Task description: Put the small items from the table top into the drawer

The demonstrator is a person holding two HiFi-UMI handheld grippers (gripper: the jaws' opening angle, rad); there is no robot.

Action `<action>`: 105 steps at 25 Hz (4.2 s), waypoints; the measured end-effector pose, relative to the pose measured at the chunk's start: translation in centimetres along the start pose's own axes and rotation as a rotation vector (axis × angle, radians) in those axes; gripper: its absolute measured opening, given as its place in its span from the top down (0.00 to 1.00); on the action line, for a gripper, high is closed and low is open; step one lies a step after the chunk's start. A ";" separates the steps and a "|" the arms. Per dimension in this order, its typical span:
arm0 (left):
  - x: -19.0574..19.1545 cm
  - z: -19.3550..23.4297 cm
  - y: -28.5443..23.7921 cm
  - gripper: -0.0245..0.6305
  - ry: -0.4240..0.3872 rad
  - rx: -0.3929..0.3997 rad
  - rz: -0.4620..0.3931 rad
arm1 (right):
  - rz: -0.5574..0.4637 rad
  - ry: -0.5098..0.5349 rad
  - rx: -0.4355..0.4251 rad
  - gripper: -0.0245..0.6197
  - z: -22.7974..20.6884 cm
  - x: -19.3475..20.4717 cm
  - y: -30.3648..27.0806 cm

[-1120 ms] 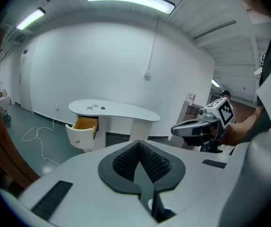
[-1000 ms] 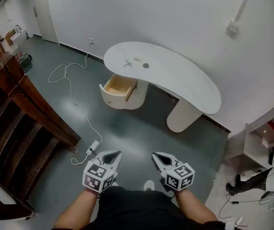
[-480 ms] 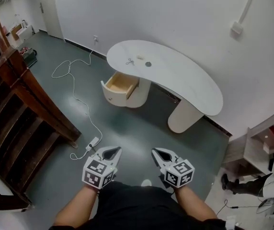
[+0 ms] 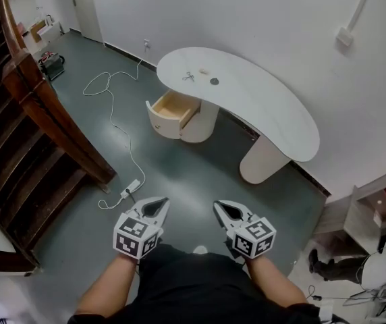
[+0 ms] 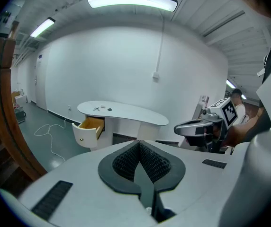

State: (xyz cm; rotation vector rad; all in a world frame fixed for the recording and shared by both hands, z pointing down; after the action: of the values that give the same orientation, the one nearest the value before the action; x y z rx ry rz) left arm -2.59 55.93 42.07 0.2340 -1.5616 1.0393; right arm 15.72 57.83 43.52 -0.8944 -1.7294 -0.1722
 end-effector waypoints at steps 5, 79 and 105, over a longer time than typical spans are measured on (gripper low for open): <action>1.1 -2.5 -1.2 0.94 0.047 -0.039 0.006 | 0.033 -0.008 -0.029 0.96 -2.1 1.7 2.0; -20.1 38.3 -33.5 0.94 -0.078 0.116 0.069 | 0.062 0.007 0.077 0.96 -28.7 -25.1 -39.0; -21.4 45.4 -41.0 0.94 0.037 -0.015 0.181 | 0.325 -0.016 0.155 0.88 -45.7 -24.9 -58.1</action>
State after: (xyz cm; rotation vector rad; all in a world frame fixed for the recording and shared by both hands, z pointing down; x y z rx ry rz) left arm -0.91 -8.68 46.78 0.0636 -1.5781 1.1653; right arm 15.75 -19.07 56.76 -1.0478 -1.5636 0.1830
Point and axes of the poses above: the fingertips, and each gripper's own axes: y backward along the fingers, z to its left, x out of its underside, the point moved 4 cm from there along y, backward along the fingers, and after that the axes turned 5 degrees about -y, right-handed, at the moved point
